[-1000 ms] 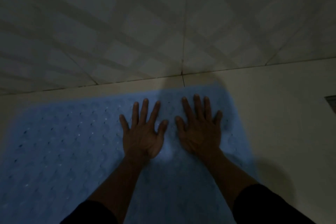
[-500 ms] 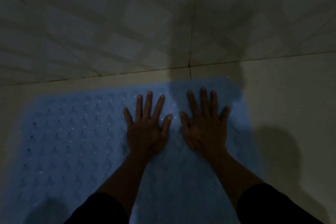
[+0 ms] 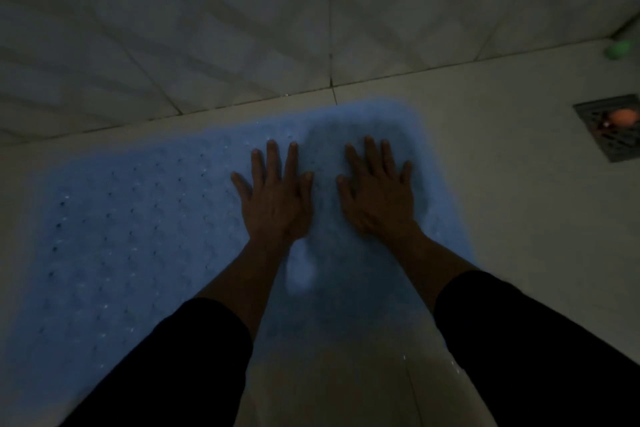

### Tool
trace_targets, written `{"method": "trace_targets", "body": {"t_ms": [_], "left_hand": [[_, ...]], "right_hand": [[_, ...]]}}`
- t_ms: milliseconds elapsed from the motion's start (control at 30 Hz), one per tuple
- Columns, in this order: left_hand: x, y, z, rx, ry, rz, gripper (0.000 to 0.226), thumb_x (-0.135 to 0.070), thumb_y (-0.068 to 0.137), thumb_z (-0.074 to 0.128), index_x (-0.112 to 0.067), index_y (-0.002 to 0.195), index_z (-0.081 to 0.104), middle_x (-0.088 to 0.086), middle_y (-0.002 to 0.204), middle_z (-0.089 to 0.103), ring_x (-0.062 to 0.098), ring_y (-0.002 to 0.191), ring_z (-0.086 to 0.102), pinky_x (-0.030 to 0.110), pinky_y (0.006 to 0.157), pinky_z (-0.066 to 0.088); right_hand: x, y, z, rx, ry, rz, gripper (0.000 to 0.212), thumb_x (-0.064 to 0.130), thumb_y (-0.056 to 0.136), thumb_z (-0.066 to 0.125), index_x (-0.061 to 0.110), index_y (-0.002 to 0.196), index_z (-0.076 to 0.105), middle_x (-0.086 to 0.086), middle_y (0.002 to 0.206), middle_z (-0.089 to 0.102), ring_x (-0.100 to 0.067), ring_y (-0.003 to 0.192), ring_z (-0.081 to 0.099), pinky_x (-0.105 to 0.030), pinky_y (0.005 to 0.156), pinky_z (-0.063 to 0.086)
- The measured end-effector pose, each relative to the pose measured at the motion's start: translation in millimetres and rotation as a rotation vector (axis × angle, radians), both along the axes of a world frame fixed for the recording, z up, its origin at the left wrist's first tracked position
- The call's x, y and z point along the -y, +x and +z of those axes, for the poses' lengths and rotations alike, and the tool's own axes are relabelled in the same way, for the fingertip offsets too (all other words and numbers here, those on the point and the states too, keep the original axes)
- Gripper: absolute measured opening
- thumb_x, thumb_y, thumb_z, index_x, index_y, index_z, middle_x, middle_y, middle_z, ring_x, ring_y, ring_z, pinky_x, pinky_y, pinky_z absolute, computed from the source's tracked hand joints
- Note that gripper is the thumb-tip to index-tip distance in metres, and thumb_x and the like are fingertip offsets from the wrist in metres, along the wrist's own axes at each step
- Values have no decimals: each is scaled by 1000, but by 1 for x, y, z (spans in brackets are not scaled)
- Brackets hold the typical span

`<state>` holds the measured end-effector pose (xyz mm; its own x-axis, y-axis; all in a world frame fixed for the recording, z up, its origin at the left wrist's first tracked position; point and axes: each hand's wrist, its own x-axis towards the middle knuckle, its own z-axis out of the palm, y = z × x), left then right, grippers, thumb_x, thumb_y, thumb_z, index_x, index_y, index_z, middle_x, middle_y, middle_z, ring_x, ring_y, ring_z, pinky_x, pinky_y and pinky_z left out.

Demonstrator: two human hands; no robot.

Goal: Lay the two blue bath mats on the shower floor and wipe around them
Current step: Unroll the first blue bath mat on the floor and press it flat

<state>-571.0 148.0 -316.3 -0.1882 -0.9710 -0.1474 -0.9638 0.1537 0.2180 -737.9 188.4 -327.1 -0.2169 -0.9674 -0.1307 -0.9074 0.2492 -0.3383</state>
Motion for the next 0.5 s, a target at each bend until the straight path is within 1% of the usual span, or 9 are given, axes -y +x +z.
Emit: {"method": "trace_targets", "body": {"t_ms": [67,200,367,433,500], "left_hand": [[-34,-1,6,-28,-10,-53,61,-57,101,15,-36,156,-2,0,167,-8,25,153,-10,61,121,-3],[-90,-2,5,-24,36,-132,60,-53,102,16,-38,156,-5,0,166,-12,24,153,-15,62,120,-4],[-101,8,-10,5,50,-148,60,-57,99,12,-41,155,-6,-4,166,-12,21,152,-18,61,120,-8],[-102,10,-14,18,17,-160,61,-58,99,13,-40,155,-4,-5,166,-11,21,152,-17,62,120,-6],[-102,10,-16,14,-18,-159,61,-57,100,17,-39,156,2,-4,167,-7,22,153,-12,63,120,-2]], "right_hand": [[-37,10,5,11,-17,-55,65,57,96,27,37,154,6,3,165,-6,-22,151,-11,-58,118,-6],[-89,20,6,-49,24,-37,64,57,97,26,40,154,2,6,164,-11,-19,150,-15,-61,118,-2],[-96,16,2,-99,97,17,62,60,97,16,41,153,-6,7,163,-17,-19,149,-20,-60,118,-8],[-94,15,-2,-98,99,11,62,60,97,15,42,152,-7,8,163,-16,-19,149,-19,-61,118,-6],[-95,15,-4,-107,63,1,62,59,97,20,41,153,-1,8,164,-10,-20,151,-13,-62,118,-2]]}}
